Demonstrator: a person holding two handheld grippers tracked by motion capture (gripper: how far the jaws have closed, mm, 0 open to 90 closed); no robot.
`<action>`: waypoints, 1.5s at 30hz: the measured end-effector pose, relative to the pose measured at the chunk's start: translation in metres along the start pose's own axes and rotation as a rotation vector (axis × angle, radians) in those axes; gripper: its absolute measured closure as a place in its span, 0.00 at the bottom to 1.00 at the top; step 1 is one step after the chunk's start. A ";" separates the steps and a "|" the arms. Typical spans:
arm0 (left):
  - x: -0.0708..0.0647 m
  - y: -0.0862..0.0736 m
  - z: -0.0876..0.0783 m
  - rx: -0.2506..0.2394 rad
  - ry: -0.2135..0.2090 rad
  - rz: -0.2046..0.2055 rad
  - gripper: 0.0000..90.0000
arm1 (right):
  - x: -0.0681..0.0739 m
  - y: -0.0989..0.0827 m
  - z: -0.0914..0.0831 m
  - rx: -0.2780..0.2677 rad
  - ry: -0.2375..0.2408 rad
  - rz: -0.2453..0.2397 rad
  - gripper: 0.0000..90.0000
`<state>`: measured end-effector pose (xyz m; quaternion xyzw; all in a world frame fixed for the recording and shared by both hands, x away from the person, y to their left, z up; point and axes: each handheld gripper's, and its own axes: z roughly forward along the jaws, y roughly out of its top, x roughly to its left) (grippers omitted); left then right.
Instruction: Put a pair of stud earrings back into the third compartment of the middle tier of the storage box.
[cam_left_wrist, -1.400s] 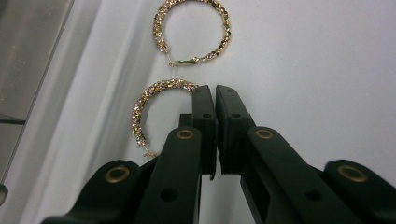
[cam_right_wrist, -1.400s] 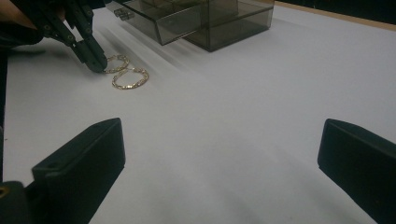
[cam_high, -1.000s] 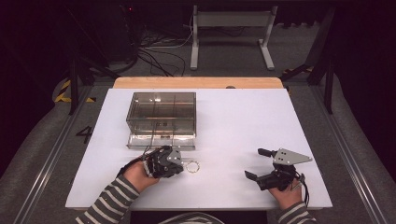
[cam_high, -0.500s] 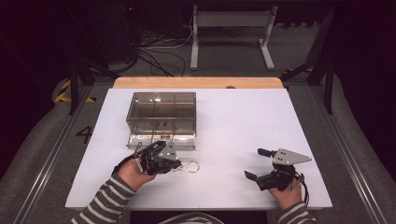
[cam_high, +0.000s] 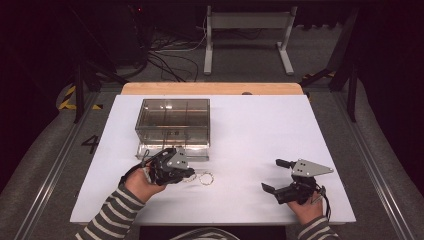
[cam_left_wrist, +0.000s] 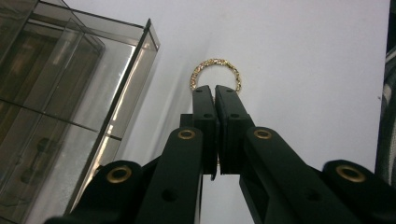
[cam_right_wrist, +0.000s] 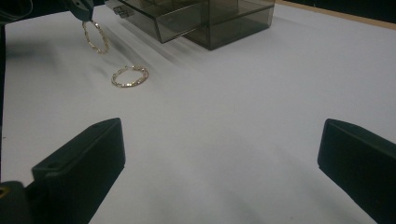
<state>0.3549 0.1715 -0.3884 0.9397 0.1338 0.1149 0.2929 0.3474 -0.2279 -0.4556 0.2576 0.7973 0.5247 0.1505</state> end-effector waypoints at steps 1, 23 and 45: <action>0.000 0.001 -0.001 -0.002 -0.001 -0.004 0.98 | 0.000 0.000 0.000 0.000 -0.001 0.000 0.02; 0.005 0.011 -0.013 -0.038 0.021 -0.003 0.98 | 0.000 0.000 0.000 0.000 -0.001 0.000 0.02; 0.021 0.020 -0.022 -0.071 0.042 -0.023 0.98 | 0.000 0.000 0.000 -0.001 0.001 -0.001 0.02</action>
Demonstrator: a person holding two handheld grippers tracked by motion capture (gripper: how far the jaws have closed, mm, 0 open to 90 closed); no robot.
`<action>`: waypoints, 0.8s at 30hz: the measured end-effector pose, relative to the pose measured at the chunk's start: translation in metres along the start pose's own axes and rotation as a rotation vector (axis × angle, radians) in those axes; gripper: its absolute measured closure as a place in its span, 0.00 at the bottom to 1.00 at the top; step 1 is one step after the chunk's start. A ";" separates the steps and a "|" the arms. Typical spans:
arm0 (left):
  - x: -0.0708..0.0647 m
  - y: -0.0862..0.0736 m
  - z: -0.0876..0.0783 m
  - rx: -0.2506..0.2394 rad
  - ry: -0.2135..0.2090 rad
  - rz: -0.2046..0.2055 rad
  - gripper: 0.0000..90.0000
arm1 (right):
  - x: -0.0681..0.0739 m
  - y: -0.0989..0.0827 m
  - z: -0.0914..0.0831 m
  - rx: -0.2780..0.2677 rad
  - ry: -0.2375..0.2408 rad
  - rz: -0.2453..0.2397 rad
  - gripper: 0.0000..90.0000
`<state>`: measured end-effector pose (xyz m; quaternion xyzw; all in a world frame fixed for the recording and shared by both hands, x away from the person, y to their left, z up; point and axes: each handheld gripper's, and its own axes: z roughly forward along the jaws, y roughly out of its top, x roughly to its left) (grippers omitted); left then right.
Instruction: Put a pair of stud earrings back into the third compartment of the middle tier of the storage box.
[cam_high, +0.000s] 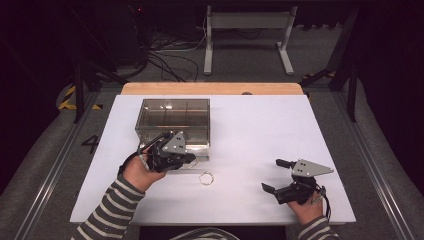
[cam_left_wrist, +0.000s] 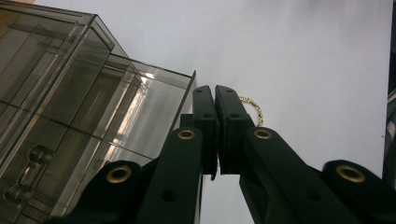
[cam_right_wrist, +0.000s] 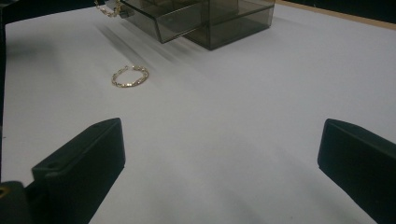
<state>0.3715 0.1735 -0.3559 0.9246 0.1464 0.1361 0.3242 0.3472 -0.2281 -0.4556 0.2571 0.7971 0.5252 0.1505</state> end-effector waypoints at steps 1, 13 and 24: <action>0.001 0.001 0.000 0.003 0.002 -0.002 0.98 | 0.000 0.000 0.000 0.000 0.000 0.000 0.02; 0.010 0.005 0.001 -0.001 0.009 -0.005 0.98 | 0.000 0.000 0.000 -0.001 0.000 0.000 0.02; 0.017 0.007 0.002 0.002 0.035 -0.015 0.98 | 0.000 0.000 0.000 -0.001 0.001 0.002 0.02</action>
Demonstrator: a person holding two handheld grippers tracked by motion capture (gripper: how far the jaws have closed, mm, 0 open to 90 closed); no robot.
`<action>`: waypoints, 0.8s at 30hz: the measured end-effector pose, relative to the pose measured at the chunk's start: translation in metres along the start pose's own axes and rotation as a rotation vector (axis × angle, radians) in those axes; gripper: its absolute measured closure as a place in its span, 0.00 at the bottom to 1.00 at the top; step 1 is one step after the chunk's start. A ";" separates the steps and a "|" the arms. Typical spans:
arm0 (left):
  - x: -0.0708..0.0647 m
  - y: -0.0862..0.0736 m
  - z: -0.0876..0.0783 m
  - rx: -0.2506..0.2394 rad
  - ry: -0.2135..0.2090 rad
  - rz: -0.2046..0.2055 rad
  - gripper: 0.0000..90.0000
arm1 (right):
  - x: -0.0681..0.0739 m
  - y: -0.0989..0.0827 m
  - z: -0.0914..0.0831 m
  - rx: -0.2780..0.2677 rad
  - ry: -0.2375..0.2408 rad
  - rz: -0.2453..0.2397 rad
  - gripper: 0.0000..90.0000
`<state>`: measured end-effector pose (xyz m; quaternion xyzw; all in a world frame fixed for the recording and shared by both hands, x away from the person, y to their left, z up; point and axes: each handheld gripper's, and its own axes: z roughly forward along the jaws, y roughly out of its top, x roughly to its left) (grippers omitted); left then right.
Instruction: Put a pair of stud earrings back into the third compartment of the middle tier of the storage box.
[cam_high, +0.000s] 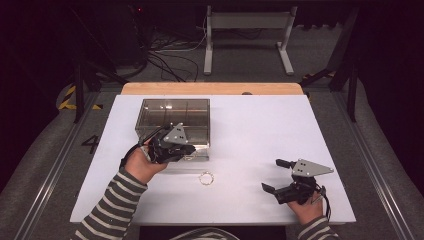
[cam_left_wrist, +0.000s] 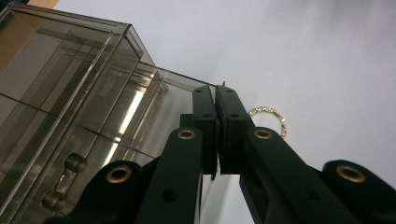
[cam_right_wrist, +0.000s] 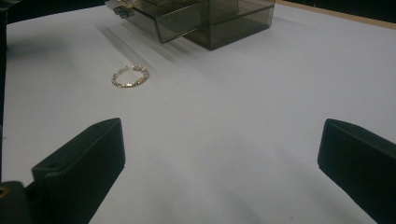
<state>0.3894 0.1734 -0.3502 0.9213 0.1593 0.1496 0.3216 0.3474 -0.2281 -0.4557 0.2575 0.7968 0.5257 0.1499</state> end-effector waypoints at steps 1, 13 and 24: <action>0.001 0.001 0.000 -0.004 0.002 0.005 0.98 | 0.000 0.000 0.000 0.001 -0.001 -0.001 0.02; 0.008 0.003 0.000 -0.010 0.021 -0.011 0.98 | 0.000 0.000 0.000 0.000 0.000 0.001 0.02; 0.021 0.000 0.014 0.010 0.042 -0.042 0.98 | 0.000 0.000 0.000 0.001 0.003 -0.003 0.02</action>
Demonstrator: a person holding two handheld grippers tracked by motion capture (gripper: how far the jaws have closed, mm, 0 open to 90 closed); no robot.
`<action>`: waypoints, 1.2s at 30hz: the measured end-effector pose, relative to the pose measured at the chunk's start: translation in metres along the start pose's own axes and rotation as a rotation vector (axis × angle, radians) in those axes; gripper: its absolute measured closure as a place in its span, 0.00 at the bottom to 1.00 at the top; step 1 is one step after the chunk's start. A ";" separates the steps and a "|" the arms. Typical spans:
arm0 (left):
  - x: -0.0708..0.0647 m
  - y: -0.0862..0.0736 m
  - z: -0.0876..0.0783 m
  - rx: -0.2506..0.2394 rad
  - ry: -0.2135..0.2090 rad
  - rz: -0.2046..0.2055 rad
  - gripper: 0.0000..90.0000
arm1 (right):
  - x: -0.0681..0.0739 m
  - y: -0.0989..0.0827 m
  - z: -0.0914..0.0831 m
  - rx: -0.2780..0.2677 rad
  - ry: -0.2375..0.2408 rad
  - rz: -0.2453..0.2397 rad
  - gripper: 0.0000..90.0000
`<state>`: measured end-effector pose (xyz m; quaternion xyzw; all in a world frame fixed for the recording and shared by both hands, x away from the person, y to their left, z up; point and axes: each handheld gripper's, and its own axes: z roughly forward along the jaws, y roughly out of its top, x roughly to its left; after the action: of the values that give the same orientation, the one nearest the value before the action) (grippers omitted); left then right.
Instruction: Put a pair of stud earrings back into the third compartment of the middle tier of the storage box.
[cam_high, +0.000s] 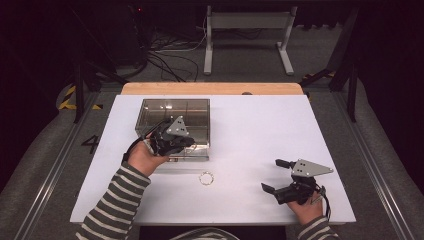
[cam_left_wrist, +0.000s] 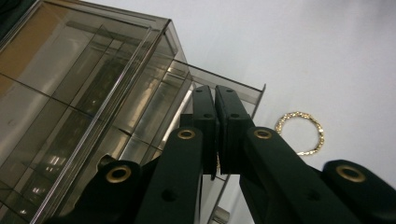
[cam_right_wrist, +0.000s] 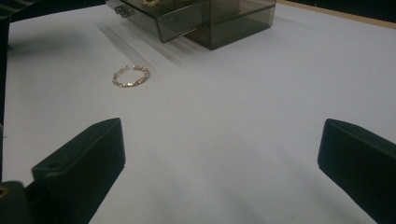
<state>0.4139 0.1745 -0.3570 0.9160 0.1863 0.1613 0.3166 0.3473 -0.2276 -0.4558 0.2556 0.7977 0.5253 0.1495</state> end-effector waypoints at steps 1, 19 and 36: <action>0.001 0.000 0.001 0.003 0.000 -0.003 0.98 | 0.000 0.000 0.000 0.000 0.000 0.000 0.02; 0.013 -0.002 0.019 0.017 0.015 -0.030 0.98 | 0.000 0.000 -0.001 -0.004 0.002 0.002 0.02; 0.011 -0.001 0.027 0.043 0.041 -0.017 0.98 | 0.000 0.000 -0.001 -0.004 0.004 0.002 0.02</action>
<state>0.4345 0.1667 -0.3757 0.9174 0.2042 0.1735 0.2943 0.3469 -0.2284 -0.4556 0.2551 0.7967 0.5275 0.1480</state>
